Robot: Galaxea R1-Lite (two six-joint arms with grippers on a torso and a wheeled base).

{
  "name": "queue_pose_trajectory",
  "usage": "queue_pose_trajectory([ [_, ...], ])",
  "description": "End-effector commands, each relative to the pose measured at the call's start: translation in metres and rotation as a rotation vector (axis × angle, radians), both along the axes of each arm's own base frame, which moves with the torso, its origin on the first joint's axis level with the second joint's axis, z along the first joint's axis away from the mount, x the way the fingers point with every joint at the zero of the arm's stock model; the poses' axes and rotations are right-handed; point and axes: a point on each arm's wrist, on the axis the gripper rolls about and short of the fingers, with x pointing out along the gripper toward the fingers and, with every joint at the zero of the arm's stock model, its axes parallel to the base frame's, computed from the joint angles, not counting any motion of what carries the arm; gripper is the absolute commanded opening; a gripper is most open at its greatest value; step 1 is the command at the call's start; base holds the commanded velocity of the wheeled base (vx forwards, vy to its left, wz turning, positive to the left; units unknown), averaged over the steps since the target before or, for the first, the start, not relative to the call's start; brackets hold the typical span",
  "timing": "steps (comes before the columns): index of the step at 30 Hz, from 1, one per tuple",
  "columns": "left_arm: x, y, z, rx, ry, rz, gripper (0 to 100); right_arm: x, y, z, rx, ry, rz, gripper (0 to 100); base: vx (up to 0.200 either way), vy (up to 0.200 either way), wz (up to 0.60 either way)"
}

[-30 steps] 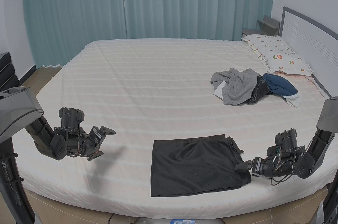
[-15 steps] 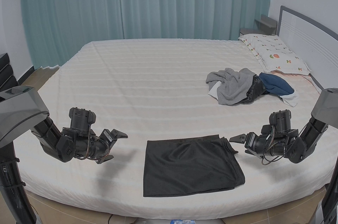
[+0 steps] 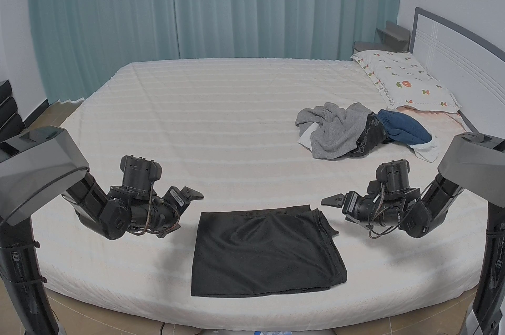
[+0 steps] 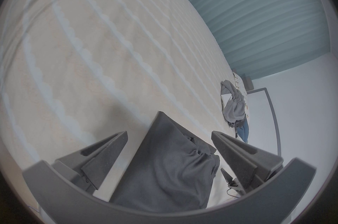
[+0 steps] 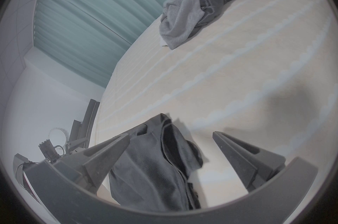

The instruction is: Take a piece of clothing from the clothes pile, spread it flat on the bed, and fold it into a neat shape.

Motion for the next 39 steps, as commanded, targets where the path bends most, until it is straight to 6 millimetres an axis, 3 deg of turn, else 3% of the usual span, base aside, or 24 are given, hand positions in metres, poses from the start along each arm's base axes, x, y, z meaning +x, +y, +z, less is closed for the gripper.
queue_pose_trajectory([
  [1, 0.006, -0.026, -0.023, 0.071, 0.004, -0.007, 100, 0.005, 0.017, -0.007, 0.0, 0.004, 0.033, 100, 0.0, 0.0, 0.0],
  [4, 0.01, -0.038, -0.035, 0.145, -0.007, 0.022, 100, 0.002, 0.018, -0.014, 0.024, 0.042, 0.004, 100, 0.0, 0.0, 0.0],
  [11, 0.012, -0.049, -0.042, 0.2, -0.024, 0.01, 100, 0.006, 0.01, -0.012, 0.052, 0.016, -0.039, 100, 0.0, 0.0, 0.0],
  [36, 0.021, -0.063, -0.059, 0.298, -0.057, 0.08, 100, 0.008, 0.011, -0.015, 0.079, 0.037, -0.064, 100, 0.0, 0.0, 0.0],
  [37, 0.021, -0.063, -0.058, 0.296, -0.058, 0.081, 0, 0.008, 0.011, -0.015, 0.079, 0.038, -0.064, 100, 0.0, 0.0, 0.0],
  [39, 0.021, -0.063, -0.058, 0.295, -0.06, 0.083, 0, 0.007, 0.011, -0.016, 0.078, 0.04, -0.064, 100, 0.0, 0.0, 0.0],
])
